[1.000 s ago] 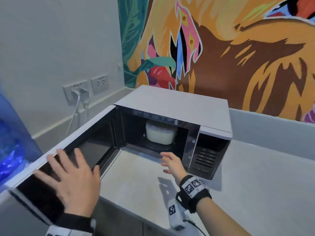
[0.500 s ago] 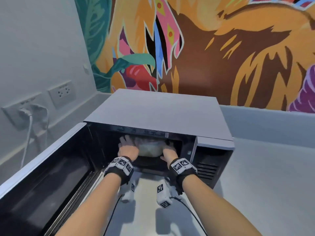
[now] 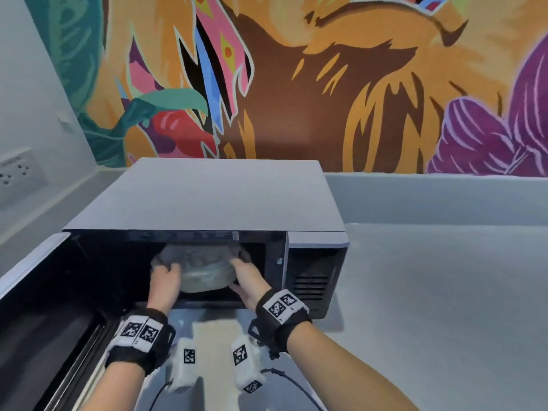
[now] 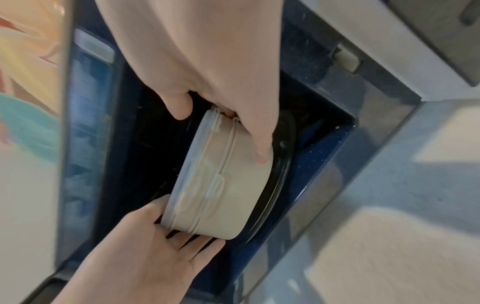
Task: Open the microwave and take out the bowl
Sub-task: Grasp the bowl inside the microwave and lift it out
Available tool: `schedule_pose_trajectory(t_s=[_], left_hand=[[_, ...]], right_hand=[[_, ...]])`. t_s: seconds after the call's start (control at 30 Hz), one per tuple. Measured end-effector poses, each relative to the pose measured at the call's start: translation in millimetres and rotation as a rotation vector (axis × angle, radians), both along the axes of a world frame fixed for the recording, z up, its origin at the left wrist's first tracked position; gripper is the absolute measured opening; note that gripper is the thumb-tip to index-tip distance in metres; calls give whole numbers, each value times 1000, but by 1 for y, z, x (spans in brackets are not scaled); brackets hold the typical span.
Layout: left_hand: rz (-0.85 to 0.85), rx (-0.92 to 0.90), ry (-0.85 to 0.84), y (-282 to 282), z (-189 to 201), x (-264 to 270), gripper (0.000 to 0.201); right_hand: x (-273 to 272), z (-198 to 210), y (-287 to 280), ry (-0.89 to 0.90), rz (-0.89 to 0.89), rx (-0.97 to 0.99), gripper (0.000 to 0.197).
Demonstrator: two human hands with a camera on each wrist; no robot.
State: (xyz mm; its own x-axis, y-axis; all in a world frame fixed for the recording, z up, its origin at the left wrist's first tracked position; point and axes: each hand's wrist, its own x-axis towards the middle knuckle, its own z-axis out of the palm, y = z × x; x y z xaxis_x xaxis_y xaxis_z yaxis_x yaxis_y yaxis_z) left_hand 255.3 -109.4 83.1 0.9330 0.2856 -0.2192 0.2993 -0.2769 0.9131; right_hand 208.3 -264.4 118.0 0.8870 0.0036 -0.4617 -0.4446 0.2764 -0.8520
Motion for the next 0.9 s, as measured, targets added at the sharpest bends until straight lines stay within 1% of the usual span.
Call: schedule_pose_trajectory(t_s=[0.07, 0.1, 0.13, 0.2, 0.23, 0.33, 0.37, 0.4, 0.47, 0.5, 0.67, 0.8, 0.9], left_hand=[[-15, 53, -118, 2, -1, -30, 61], [-32, 80, -156, 1, -2, -50, 66], [-52, 95, -175, -3, -2, -71, 65], [-82, 128, -126, -19, -11, -112, 62], [-115, 139, -110, -29, -16, -134, 63], [-221, 97, -90, -73, -31, -190, 74], [-253, 69, -85, -90, -37, -201, 73], [-285, 37, -77, -108, -44, -211, 66], [-356, -39, -85, -150, -52, -228, 47], [-395, -66, -92, -171, -56, -233, 43], [-620, -135, -96, -272, -75, -249, 57], [-722, -210, -36, -334, -76, -262, 46], [-742, -207, -7, -357, -79, -267, 49]], right_hand=[[-26, -2, -9, -42, 78, -7, 54], [-43, -4, -14, -70, 91, 1, 57], [-57, -12, -20, -89, 106, -20, 60], [-90, -30, -34, -93, 104, -40, 64], [-108, -39, -44, -89, 91, -26, 63], [-160, -62, -82, -52, 1, -62, 54], [-177, -67, -99, -50, -52, -95, 55], [-192, -72, -117, -53, -100, -133, 56], [-218, -78, -154, -52, -183, -197, 58], [-230, -79, -172, -42, -234, -205, 59], [-271, -74, -262, 9, -477, -238, 52], [-291, -65, -310, 60, -590, -271, 48], [-296, -61, -328, 100, -619, -286, 45]])
